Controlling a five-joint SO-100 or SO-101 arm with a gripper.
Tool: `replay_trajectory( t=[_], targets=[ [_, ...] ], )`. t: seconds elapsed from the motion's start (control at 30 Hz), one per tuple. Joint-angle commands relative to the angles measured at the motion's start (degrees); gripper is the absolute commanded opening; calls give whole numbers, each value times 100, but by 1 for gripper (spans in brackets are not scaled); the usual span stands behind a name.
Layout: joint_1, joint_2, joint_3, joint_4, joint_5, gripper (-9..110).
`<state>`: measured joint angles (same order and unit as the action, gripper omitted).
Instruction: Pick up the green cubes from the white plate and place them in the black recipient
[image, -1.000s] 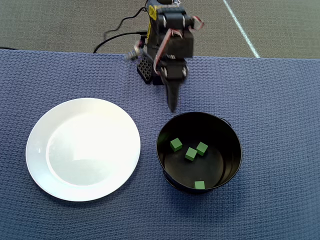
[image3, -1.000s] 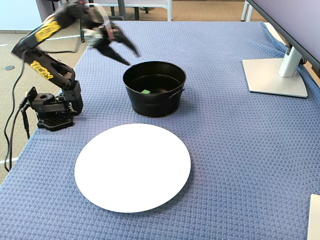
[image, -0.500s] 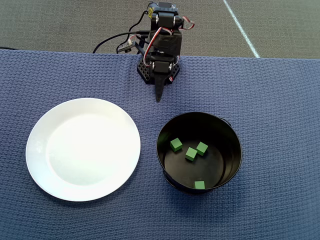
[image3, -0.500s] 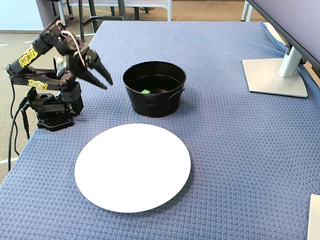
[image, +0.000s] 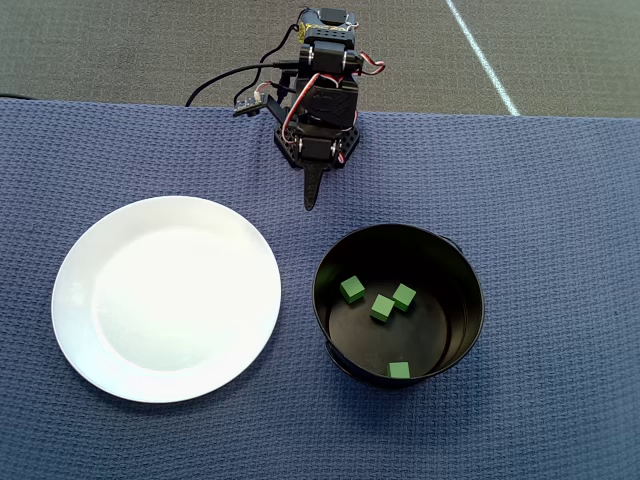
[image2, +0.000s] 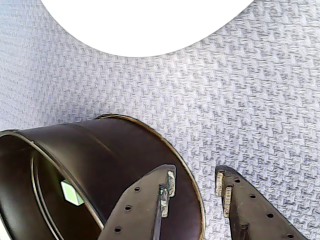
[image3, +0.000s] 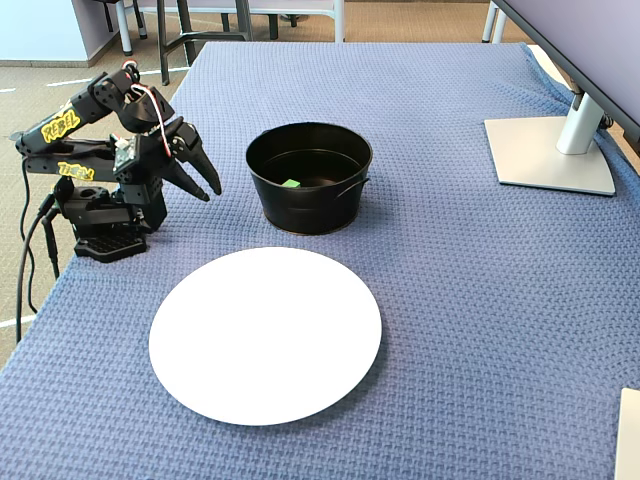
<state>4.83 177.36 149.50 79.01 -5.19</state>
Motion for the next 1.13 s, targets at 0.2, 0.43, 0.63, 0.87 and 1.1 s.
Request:
replay_trajectory(
  t=[0.2,0.43,0.63,0.87,1.1],
  targets=[
    [360,105,378,-79,-343,0],
    [343,105,721,-237,-308,0],
    [316,97,1099,-475,-255,0],
    [281,-343,984,-659,-325,0],
    [281,-633,1151,-1283,-325,0]
  ],
)
